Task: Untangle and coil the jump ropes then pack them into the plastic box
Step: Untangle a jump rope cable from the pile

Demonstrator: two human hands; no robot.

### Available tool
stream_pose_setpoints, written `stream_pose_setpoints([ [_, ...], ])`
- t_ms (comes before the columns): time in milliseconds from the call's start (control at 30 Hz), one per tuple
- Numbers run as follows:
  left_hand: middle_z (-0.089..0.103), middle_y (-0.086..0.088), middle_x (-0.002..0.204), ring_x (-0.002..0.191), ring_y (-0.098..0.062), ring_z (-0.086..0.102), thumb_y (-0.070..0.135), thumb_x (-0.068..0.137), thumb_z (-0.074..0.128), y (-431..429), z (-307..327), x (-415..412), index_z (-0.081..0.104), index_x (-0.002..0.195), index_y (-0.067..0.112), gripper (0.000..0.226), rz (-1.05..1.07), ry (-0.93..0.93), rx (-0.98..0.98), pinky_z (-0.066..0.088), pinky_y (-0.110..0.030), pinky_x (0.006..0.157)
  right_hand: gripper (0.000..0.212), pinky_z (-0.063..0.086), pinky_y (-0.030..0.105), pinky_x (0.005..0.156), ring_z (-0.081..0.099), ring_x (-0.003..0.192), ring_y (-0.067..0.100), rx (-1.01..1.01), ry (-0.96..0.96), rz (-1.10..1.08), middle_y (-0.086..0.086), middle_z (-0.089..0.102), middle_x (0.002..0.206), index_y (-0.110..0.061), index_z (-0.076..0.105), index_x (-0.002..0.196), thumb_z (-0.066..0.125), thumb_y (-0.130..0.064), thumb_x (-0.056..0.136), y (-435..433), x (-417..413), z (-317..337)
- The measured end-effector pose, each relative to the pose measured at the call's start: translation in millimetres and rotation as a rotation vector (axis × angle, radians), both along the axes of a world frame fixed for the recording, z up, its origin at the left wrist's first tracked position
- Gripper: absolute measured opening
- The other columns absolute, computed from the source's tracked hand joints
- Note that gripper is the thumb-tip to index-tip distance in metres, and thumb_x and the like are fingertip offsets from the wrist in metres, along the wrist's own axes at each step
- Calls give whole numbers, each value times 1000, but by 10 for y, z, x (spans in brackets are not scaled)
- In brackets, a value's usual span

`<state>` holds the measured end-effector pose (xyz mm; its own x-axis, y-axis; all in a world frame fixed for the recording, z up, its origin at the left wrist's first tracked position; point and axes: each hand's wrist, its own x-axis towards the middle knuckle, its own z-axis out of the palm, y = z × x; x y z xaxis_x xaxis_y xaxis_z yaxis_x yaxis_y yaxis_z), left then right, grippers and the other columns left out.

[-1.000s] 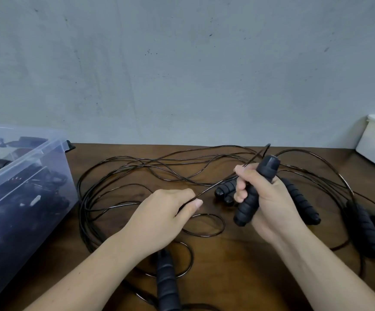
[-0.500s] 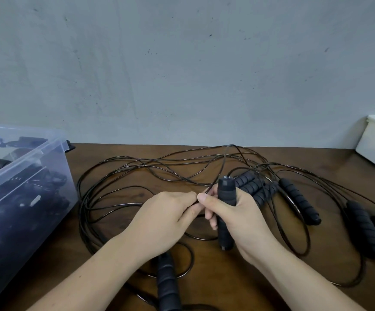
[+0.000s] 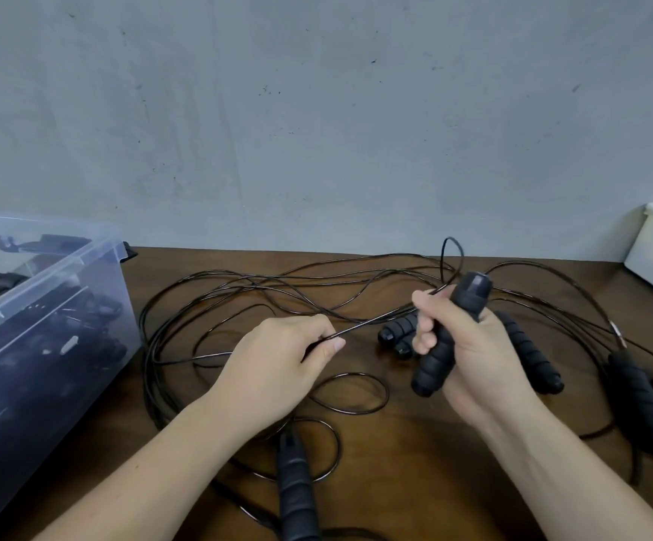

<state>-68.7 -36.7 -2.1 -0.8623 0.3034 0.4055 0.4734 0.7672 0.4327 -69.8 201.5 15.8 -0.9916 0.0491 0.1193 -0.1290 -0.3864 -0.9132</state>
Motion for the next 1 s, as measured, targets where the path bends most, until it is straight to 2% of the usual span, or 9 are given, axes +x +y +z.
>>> stream_pose_setpoints([
  [100,53,14,70,76,-5,54,48,106,54,-9,5,-2,58,88,34,23,7,-6,5,31,-21,59,22,44,29,55,45,56,17,-38,-20,-18,6,54,72,-14,56,81,74,-15,94,33,-21,19],
  [200,51,14,71,76,-6,54,49,108,50,11,18,25,50,85,37,26,-21,9,-15,30,-19,59,10,43,30,57,46,57,18,-20,-30,4,10,59,76,-12,67,93,74,-17,97,-38,5,-19],
  [300,53,11,72,74,-10,54,53,108,46,38,1,45,49,82,32,34,-45,35,-20,38,-27,59,11,45,29,58,48,58,19,92,-16,69,13,65,79,-9,74,99,76,-19,95,-162,65,-91],
  [433,44,11,67,66,-9,47,48,109,48,83,-12,76,33,76,36,38,-75,72,-32,33,-27,56,7,51,30,61,55,58,20,283,61,117,13,72,80,-15,80,95,77,-21,95,-308,155,-212],
  [600,48,10,71,69,-13,52,49,108,42,74,-50,71,44,82,36,29,-111,95,-71,46,-34,59,15,53,35,63,58,60,20,320,35,92,14,73,78,-7,78,97,78,-21,94,-325,155,-249],
  [700,51,11,74,71,-13,53,52,106,39,106,-65,81,51,86,34,30,-123,105,-95,46,-32,60,14,53,32,63,57,59,20,310,21,90,14,71,75,-6,76,90,78,-20,93,-291,137,-234],
  [833,57,14,79,76,-9,57,46,105,54,86,-54,45,60,92,35,18,-105,95,-54,48,-30,62,18,51,30,68,54,59,20,297,48,67,10,67,69,-7,70,80,77,-15,95,-248,129,-175],
  [933,59,19,77,80,-3,58,48,104,56,-8,-30,-23,66,96,36,17,-29,70,-20,43,-21,64,25,43,33,63,47,58,19,106,17,-14,10,60,71,-15,63,72,75,-12,95,-118,58,-29],
  [1000,60,18,76,80,-3,59,49,104,56,-78,-22,-71,66,95,35,19,7,55,-11,45,-23,64,28,39,31,56,44,56,17,-37,-17,-62,6,56,71,-16,57,72,72,-13,96,20,-9,67],
])
